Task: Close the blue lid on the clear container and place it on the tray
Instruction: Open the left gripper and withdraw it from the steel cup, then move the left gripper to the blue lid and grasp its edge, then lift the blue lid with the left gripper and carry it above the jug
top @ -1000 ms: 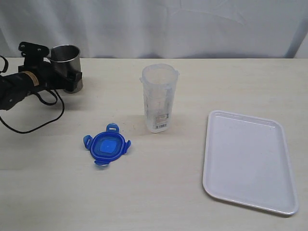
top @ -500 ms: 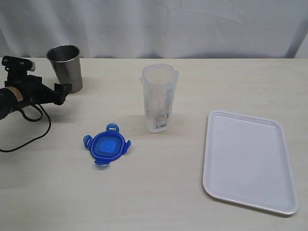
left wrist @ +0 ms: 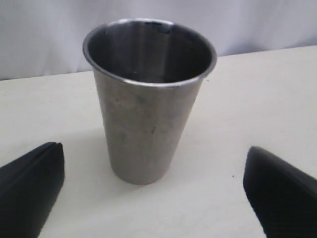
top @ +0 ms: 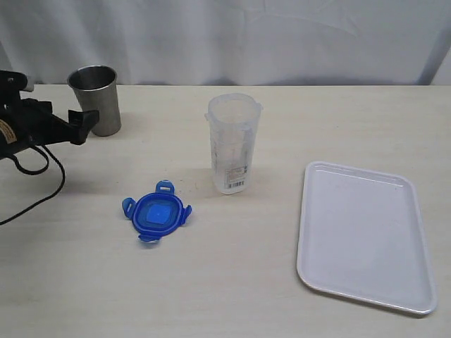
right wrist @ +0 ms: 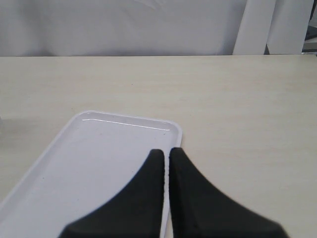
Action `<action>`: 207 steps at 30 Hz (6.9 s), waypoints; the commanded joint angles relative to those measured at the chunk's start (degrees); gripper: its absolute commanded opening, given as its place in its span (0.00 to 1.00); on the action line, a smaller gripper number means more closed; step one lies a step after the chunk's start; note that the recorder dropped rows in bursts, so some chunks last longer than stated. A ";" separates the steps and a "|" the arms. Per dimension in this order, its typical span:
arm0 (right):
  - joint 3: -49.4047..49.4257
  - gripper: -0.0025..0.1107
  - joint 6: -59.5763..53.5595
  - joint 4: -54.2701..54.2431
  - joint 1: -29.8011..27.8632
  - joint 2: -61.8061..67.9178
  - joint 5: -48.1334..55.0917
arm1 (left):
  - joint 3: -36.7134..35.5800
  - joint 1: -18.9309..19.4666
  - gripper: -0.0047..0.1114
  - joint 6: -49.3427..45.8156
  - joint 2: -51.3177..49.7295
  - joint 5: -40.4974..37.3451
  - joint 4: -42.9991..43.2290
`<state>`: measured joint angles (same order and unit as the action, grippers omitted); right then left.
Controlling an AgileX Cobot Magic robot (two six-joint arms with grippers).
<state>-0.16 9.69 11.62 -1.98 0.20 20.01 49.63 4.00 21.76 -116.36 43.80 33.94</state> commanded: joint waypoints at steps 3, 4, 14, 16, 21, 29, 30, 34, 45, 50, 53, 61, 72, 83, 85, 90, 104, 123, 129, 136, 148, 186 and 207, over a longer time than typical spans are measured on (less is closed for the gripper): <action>0.16 0.06 0.19 -0.16 0.14 -0.20 0.03 | -1.59 -0.06 0.87 7.97 6.46 -3.45 5.17; 0.16 0.06 0.19 -0.16 0.14 -0.20 0.03 | -1.59 -0.40 0.86 9.74 7.36 -5.59 5.90; 0.16 0.06 0.19 -0.16 0.14 -0.20 0.03 | -1.59 -8.26 0.35 18.30 16.74 -27.54 9.52; 0.16 0.06 0.19 -0.16 0.14 -0.20 0.03 | -1.59 -10.02 0.31 24.79 17.71 -30.70 9.52; 0.16 0.06 0.19 -0.16 0.14 -0.20 0.03 | -1.59 -12.98 0.30 30.72 18.22 -43.14 11.17; 0.16 0.06 0.19 -0.16 0.14 -0.20 0.03 | -1.35 -17.55 0.30 19.19 18.22 -56.68 2.10; 0.16 0.06 0.19 -0.16 0.14 -0.20 0.03 | -0.73 -18.09 0.30 14.95 18.22 -58.03 -2.43; 0.16 0.06 0.19 -0.16 0.14 -0.20 0.03 | 2.97 -18.34 0.30 -11.44 18.22 -65.54 -27.58; 0.16 0.06 0.19 -0.16 0.14 -0.20 0.03 | 6.33 -20.45 0.36 -47.00 15.80 -77.65 -63.29; 0.16 0.06 0.19 -0.16 0.14 -0.20 0.03 | 5.76 -21.68 0.55 -47.00 10.87 -72.67 -63.55; 0.16 0.06 0.19 -0.16 0.14 -0.20 0.03 | 5.76 -21.68 0.54 -47.00 8.38 -70.25 -63.56; 0.16 0.06 0.19 -0.16 0.14 -0.20 0.03 | 5.76 -21.68 0.54 -47.45 5.32 -67.20 -63.56; 0.16 0.06 0.19 -0.16 0.14 -0.20 0.03 | 5.76 -21.81 0.40 -52.04 4.76 -67.22 -69.00; 0.16 0.06 0.19 -0.16 0.14 -0.20 0.03 | 5.76 -22.07 0.38 -52.14 4.76 -69.39 -69.13; 0.16 0.06 0.19 -0.16 0.14 -0.20 0.03 | 5.76 -22.07 0.38 -52.14 4.76 -69.90 -69.13; 0.16 0.06 0.19 -0.16 0.14 -0.20 0.03 | 5.76 -22.07 0.29 -52.14 4.76 -69.85 -69.13; 0.16 0.06 0.19 -0.16 0.14 -0.20 0.03 | 5.76 -22.07 0.04 -52.14 4.88 -69.10 -65.55; 0.16 0.06 0.19 -0.16 0.14 -0.20 0.03 | 5.87 -22.07 0.04 -54.90 15.05 -69.13 -64.08; 0.16 0.06 0.19 -0.16 0.14 -0.20 0.03 | 5.87 -22.07 0.04 -54.90 18.62 -65.87 -61.03; 0.16 0.06 0.19 -0.16 0.14 -0.20 0.03 | 5.87 -22.07 0.04 -54.90 20.31 -59.86 -56.47; 0.16 0.06 0.19 -0.16 0.14 -0.20 0.03 | 7.10 -22.07 0.04 -54.79 20.31 -46.16 -54.10; 0.16 0.06 0.19 -0.30 0.14 -0.20 0.03 | 17.97 -32.34 0.04 -96.24 13.37 -13.12 -54.39; 0.16 0.06 0.19 -0.30 0.14 -0.20 0.03 | 24.44 -39.41 0.04 -107.65 6.87 -22.95 -59.26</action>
<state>-0.16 9.69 11.42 -1.98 0.20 20.01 73.64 -34.68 -85.74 -109.48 20.63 -24.20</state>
